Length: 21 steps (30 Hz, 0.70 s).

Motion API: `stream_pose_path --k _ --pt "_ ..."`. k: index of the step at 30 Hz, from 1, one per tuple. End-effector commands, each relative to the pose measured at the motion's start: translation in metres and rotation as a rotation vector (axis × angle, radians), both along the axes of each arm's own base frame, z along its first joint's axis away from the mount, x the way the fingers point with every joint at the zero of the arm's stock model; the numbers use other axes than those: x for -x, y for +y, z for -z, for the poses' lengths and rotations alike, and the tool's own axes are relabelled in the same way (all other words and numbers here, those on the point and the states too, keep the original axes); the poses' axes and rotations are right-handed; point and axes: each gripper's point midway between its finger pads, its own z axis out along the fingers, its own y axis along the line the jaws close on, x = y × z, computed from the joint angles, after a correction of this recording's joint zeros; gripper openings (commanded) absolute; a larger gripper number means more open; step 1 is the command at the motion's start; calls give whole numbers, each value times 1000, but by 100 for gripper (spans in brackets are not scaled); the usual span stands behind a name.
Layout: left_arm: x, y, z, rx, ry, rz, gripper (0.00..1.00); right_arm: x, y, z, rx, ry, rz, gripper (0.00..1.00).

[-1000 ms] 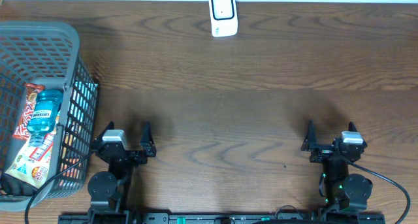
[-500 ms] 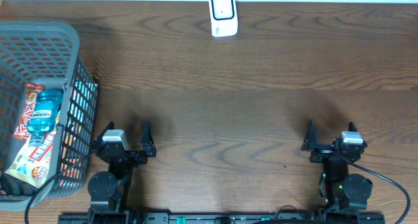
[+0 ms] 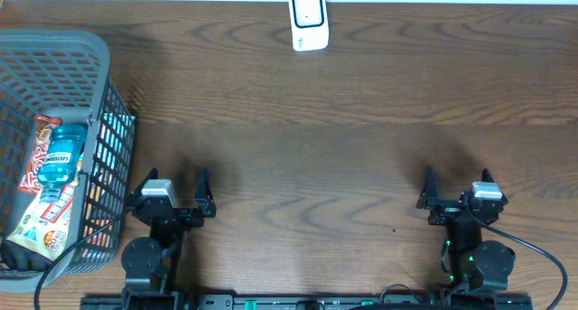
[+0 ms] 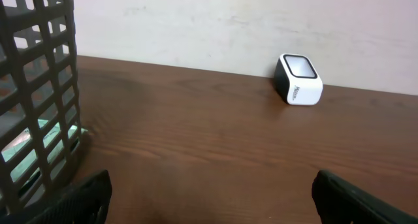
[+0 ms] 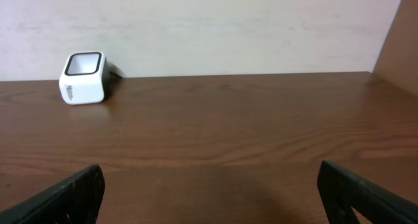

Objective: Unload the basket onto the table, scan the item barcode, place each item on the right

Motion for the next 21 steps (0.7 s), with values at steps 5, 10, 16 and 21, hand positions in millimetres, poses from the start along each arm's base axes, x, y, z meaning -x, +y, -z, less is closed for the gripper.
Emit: stream_pose_path --k 5,10,16,21 --pt "0 1 16 -5 36 -8 98 0 3 0 -14 -1 -12 99" --pt "0 1 16 -5 36 -8 98 0 3 0 -14 -1 -12 99" --pt "0 1 16 -5 37 -8 98 0 3 0 -14 -1 -12 99" --pt "0 1 16 -5 37 -8 98 0 3 0 -14 -1 -12 99"
